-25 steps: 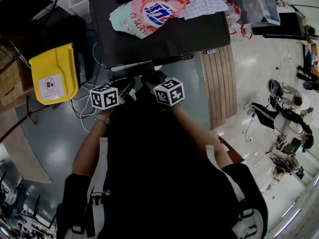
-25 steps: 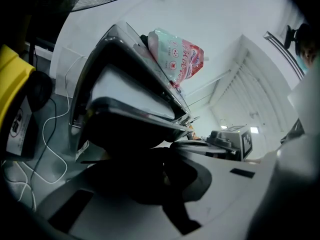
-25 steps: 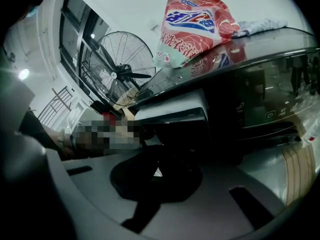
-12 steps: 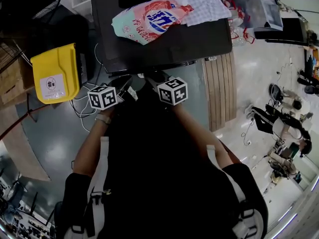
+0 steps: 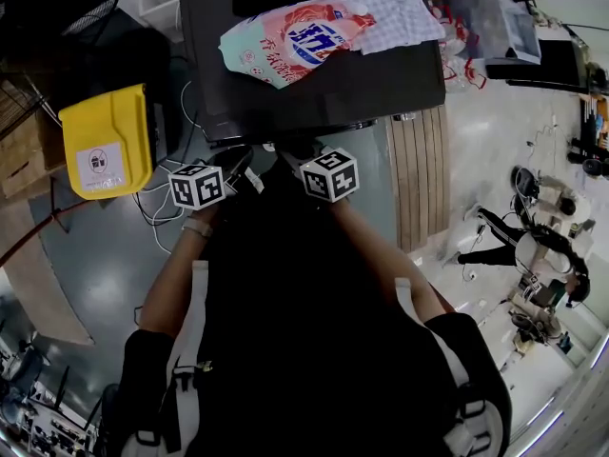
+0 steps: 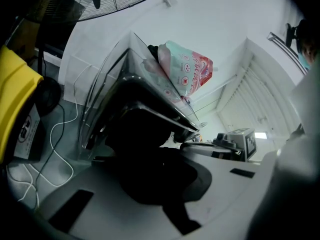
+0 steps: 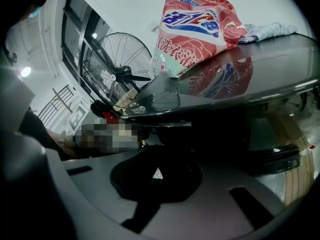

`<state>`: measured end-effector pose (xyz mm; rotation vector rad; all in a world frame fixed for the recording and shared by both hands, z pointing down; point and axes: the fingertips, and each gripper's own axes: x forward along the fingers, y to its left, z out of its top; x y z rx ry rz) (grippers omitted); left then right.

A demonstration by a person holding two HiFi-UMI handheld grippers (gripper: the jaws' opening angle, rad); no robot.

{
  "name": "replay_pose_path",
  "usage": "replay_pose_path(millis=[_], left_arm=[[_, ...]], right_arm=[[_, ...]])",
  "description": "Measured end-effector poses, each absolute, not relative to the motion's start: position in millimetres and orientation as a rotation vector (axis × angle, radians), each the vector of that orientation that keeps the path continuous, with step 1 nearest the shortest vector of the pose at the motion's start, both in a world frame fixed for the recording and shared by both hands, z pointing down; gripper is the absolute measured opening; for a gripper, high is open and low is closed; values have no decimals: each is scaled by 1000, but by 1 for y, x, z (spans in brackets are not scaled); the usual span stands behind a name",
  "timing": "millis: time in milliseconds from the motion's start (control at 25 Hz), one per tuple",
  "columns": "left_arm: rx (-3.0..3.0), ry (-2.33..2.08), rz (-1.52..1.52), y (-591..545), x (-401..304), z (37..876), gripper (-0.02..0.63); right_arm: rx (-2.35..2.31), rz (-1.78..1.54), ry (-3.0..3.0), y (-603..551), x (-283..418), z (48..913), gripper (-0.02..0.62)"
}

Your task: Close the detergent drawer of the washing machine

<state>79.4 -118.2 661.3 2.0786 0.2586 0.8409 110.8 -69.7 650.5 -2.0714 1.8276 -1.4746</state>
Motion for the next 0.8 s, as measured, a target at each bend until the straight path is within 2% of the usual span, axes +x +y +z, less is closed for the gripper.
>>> replay_pose_path(millis=[800], left_arm=[[2039,298,956,-118,99,673,9]], right_arm=[[-2047,-1541,1892,-79,123,654,14]])
